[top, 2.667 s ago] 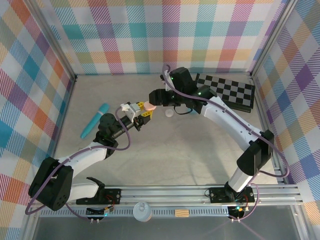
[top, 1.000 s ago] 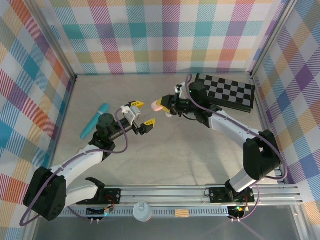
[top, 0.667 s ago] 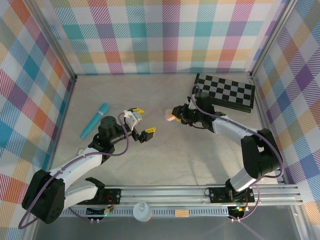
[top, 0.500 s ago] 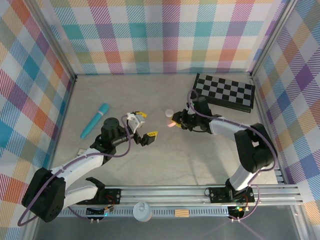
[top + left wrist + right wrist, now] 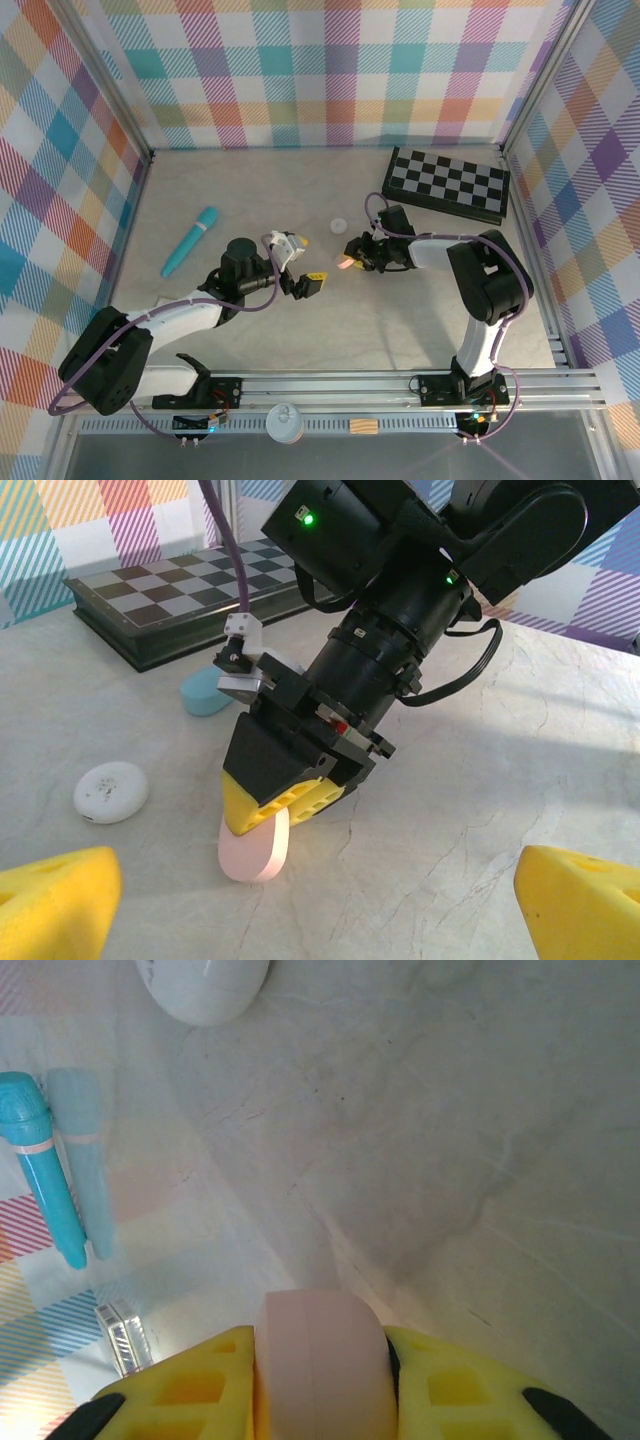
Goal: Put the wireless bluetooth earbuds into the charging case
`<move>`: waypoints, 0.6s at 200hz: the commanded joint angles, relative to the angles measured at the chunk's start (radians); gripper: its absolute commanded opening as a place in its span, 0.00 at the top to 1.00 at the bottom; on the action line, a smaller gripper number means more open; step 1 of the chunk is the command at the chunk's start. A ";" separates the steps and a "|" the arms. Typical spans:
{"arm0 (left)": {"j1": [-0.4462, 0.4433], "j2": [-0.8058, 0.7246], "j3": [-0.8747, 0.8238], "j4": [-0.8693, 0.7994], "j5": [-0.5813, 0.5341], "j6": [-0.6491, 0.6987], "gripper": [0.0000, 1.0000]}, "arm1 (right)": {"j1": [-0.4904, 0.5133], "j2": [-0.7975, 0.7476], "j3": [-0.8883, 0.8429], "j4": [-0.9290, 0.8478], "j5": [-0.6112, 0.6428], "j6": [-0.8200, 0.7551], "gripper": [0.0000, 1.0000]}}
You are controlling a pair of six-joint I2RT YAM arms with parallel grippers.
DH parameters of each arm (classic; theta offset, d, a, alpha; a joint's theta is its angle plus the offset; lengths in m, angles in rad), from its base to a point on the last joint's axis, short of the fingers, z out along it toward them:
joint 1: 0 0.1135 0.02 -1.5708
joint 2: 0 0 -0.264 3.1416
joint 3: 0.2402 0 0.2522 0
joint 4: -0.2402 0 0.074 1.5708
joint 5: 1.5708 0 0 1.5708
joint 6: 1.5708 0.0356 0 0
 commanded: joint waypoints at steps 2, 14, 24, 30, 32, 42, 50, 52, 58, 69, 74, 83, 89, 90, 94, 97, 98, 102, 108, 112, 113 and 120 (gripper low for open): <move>-0.008 0.003 0.021 -0.011 0.004 0.026 0.00 | -0.010 0.006 0.007 -0.019 0.012 -0.046 0.66; -0.008 0.001 0.022 -0.015 0.004 0.025 0.00 | -0.019 -0.003 0.009 -0.032 0.013 -0.051 0.54; -0.008 -0.004 0.021 -0.013 -0.002 0.021 0.00 | -0.026 -0.021 0.010 -0.046 0.024 -0.064 0.46; -0.007 -0.009 0.020 -0.012 -0.011 0.019 0.00 | -0.030 -0.036 0.015 -0.068 0.035 -0.077 0.42; -0.007 -0.012 0.020 -0.013 -0.016 0.019 0.00 | -0.031 -0.042 0.017 -0.077 0.041 -0.082 0.40; -0.007 -0.021 0.017 -0.013 -0.041 0.017 0.00 | -0.038 -0.074 0.026 -0.122 0.076 -0.115 0.34; -0.007 -0.031 0.015 -0.013 -0.063 0.017 0.00 | -0.043 -0.105 0.034 -0.164 0.111 -0.146 0.28; -0.006 -0.034 0.015 -0.015 -0.071 0.017 0.00 | -0.044 -0.113 0.036 -0.175 0.122 -0.152 0.26; -0.005 -0.042 0.014 -0.017 -0.095 0.017 0.00 | -0.050 -0.138 0.043 -0.208 0.151 -0.180 0.21; -0.001 -0.058 0.010 -0.019 -0.147 0.030 0.00 | -0.059 -0.187 0.055 -0.260 0.215 -0.241 0.11; 0.001 -0.068 0.006 -0.018 -0.177 0.038 0.00 | -0.063 -0.210 0.058 -0.277 0.247 -0.272 0.09; 0.008 -0.084 -0.001 -0.018 -0.233 0.051 0.00 | -0.070 -0.251 0.065 -0.313 0.313 -0.325 0.05; 0.017 -0.096 -0.004 -0.021 -0.268 0.058 0.00 | -0.075 -0.279 0.066 -0.325 0.355 -0.355 0.03; 0.019 -0.099 -0.005 -0.022 -0.274 0.059 0.00 | -0.076 -0.284 0.066 -0.327 0.363 -0.362 0.03; 0.027 -0.107 -0.006 -0.029 -0.297 0.062 0.00 | -0.081 -0.299 0.064 -0.329 0.390 -0.387 0.02; 0.032 -0.114 -0.005 -0.035 -0.313 0.064 0.00 | -0.085 -0.315 0.061 -0.330 0.409 -0.407 0.01; 0.034 -0.117 -0.005 -0.036 -0.319 0.065 0.00 | -0.086 -0.318 0.061 -0.330 0.417 -0.413 0.01; 0.043 -0.126 -0.005 -0.045 -0.339 0.069 0.00 | -0.092 -0.337 0.058 -0.331 0.446 -0.436 0.01; 0.060 -0.141 -0.006 -0.052 -0.370 0.069 0.00 | -0.101 -0.363 0.052 -0.330 0.494 -0.470 0.01; 0.071 -0.150 -0.007 -0.055 -0.386 0.068 0.00 | -0.106 -0.380 0.047 -0.325 0.530 -0.500 0.00; 0.075 -0.153 -0.007 -0.059 -0.392 0.067 0.00 | -0.108 -0.384 0.045 -0.323 0.540 -0.506 0.00; 0.097 -0.172 -0.006 -0.075 -0.425 0.068 0.00 | -0.113 -0.411 0.026 -0.300 0.604 -0.568 0.01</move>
